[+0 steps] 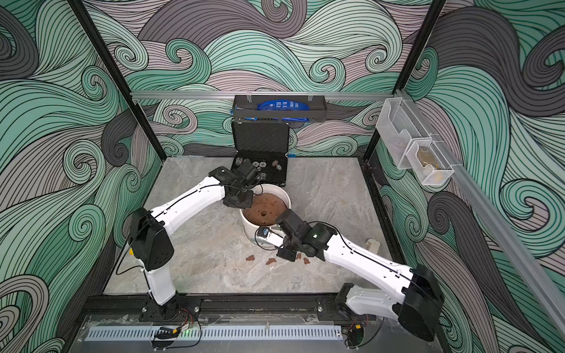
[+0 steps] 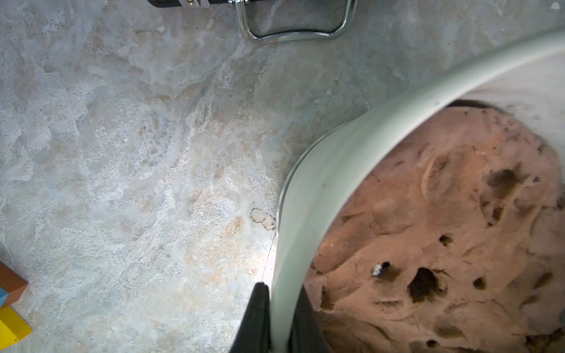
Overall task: Scrub the dried mud off the ceramic pot
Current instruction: Brush off the soil from the pot.
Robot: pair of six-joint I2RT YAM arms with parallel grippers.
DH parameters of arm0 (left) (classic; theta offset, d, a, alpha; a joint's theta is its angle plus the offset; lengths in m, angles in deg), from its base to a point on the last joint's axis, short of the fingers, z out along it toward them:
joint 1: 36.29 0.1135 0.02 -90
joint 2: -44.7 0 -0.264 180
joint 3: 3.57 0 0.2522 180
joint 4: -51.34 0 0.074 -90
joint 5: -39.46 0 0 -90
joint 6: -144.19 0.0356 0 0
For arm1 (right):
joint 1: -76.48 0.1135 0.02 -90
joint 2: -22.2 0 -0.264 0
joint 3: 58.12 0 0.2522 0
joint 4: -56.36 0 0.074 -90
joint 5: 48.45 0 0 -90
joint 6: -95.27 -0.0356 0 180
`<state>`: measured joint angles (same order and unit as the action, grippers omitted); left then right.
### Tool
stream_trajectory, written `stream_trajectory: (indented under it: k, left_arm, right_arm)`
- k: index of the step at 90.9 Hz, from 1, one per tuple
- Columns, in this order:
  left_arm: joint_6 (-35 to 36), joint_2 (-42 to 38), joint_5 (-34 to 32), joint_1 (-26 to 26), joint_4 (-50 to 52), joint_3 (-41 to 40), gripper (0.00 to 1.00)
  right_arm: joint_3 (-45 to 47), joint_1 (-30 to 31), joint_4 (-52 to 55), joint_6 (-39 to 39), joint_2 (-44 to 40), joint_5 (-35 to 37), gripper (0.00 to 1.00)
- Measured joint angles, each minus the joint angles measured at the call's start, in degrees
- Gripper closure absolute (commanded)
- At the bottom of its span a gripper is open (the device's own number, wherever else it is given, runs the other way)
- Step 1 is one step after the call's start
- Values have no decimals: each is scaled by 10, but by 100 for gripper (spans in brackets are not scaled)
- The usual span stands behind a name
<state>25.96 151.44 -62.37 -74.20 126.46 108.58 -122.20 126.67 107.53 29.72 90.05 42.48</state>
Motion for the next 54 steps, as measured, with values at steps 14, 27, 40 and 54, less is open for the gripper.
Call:
stream_trajectory:
  k: [14,27,40,54]
  left_arm:
    - [10,0,6,0,-2,0,91]
    - [14,2,9,0,-2,2,92]
    - [20,3,10,3,-1,3,93]
    - [23,4,15,3,-2,4,93]
  right_arm:
    - [3,1,-1,-5,15,23,100]
    - [3,14,-4,-9,40,41,100]
    - [4,22,-5,-13,59,64,100]
    - [13,35,-8,-18,73,92,100]
